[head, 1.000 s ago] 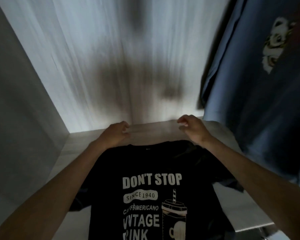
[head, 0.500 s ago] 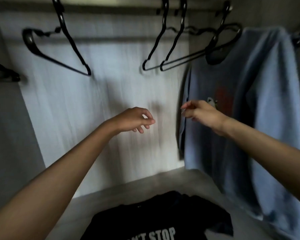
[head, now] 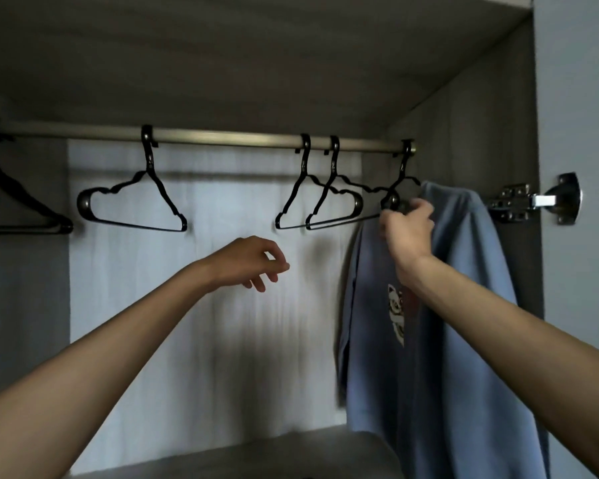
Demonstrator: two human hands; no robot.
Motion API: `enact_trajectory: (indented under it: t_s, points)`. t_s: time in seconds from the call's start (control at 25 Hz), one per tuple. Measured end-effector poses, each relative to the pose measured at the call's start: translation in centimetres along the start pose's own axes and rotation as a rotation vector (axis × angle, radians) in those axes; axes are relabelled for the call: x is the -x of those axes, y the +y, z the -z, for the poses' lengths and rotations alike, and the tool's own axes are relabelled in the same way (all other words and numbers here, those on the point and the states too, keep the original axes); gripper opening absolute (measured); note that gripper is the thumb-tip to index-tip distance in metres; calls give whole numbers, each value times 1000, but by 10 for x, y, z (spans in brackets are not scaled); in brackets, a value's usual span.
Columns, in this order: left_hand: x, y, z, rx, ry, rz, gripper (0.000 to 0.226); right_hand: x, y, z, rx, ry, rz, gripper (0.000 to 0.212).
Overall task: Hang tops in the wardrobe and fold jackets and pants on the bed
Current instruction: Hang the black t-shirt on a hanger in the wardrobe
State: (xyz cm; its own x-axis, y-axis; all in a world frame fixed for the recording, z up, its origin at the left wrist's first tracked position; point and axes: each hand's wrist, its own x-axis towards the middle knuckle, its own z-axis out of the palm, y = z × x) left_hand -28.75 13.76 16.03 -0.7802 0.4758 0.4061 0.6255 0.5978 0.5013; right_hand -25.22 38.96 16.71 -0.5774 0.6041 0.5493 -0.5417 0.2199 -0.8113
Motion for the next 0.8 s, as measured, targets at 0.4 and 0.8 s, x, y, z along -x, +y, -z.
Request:
enact_trajectory:
  t_s: [0.4,0.8]
  points:
    - [-21,3,5,12,-12,-41,17,-50,-53,-8,531,-309,78,20]
    - [-18,-6,6,-12,-60,-58,21,-60,-58,-47,271,-412,-264,30]
